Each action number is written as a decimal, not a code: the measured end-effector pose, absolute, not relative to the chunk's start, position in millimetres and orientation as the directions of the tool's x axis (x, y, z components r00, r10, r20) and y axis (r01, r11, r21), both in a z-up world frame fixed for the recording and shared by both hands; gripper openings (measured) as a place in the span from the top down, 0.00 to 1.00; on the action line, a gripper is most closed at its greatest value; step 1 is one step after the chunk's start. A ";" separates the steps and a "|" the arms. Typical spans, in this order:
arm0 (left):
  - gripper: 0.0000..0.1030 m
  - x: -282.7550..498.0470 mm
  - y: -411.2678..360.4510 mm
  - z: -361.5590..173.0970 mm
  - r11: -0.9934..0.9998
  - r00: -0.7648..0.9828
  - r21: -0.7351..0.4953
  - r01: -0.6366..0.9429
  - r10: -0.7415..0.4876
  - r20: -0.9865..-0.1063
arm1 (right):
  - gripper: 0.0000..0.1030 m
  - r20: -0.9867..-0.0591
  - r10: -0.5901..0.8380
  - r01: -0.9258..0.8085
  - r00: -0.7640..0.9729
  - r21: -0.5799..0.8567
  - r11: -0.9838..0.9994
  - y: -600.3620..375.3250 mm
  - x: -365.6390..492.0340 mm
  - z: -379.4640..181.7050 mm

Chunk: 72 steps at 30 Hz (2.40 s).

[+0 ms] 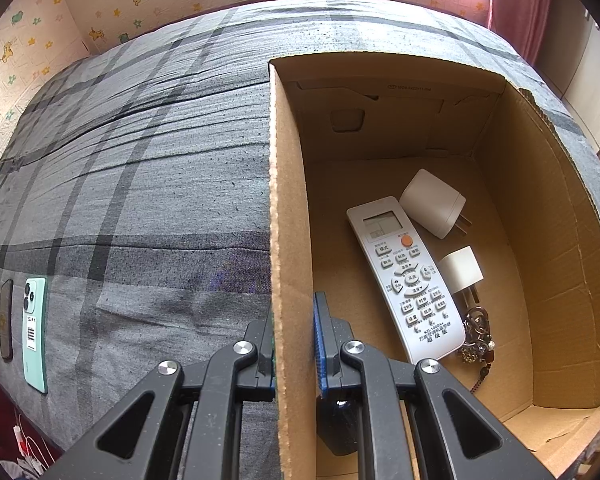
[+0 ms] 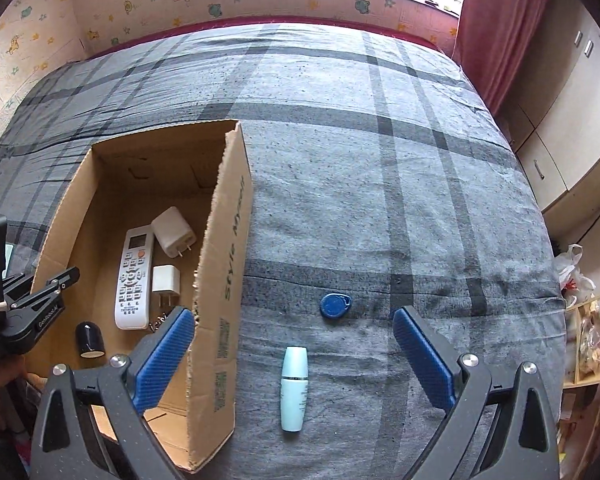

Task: Organize rigid objects
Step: 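Withdraw the right gripper to the light-blue bottle on the bed, then close the right gripper on the light-blue bottle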

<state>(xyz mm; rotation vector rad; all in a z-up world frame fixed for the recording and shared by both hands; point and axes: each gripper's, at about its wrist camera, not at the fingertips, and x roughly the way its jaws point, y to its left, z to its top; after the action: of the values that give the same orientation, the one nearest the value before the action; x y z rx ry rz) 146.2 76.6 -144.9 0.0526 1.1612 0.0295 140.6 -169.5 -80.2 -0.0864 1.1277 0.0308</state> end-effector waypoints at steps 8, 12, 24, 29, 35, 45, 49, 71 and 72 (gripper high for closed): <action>0.86 146.5 76.3 -145.8 0.998 0.398 0.063 0.006 0.055 -0.916 | 0.01 -0.895 -0.020 -0.054 0.445 -0.049 0.997 -192.9 131.0 -92.0; 0.86 146.5 76.2 -145.6 0.998 0.398 0.062 0.007 0.054 -0.916 | 0.01 -0.904 -0.030 -0.059 0.426 -0.061 0.996 -198.1 126.3 -107.9; 0.86 146.7 77.6 -145.9 0.998 0.398 0.060 0.005 0.054 -0.916 | 0.01 -0.931 -0.030 -0.079 0.364 -0.062 0.995 -205.7 119.3 -149.6; 0.86 146.8 77.5 -145.9 0.998 0.398 0.065 0.007 0.057 -0.916 | 0.02 -0.938 -0.029 -0.090 0.346 -0.064 0.994 -204.5 117.3 -159.9; 0.86 146.6 76.8 -146.3 0.998 0.398 0.068 0.004 0.060 -0.915 | 0.02 -0.943 -0.018 -0.097 0.333 -0.053 0.994 -204.1 117.8 -165.7; 0.86 145.8 76.2 -145.6 0.998 0.399 0.070 0.002 0.063 -0.915 | 0.13 -0.959 -0.016 -0.107 0.283 -0.048 0.993 -201.2 125.2 -189.4; 0.86 146.2 75.7 -145.6 0.997 0.399 0.071 0.001 0.065 -0.915 | 0.16 -0.964 -0.016 -0.110 0.264 -0.047 0.993 -200.5 126.3 -198.8; 0.86 146.5 75.2 -145.7 0.997 0.398 0.075 0.001 0.069 -0.915 | 0.74 -0.974 0.047 -0.111 0.223 0.022 0.994 -187.8 129.5 -209.1; 0.86 146.7 75.3 -145.6 0.997 0.398 0.075 0.001 0.069 -0.915 | 0.74 -0.974 0.042 -0.109 0.224 0.017 0.994 -188.5 130.2 -207.2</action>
<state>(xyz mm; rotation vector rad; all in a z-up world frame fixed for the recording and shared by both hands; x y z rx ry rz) 146.7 75.3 -145.6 0.0669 1.1613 0.0432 130.2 -188.5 -207.2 -0.0585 1.3415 0.1038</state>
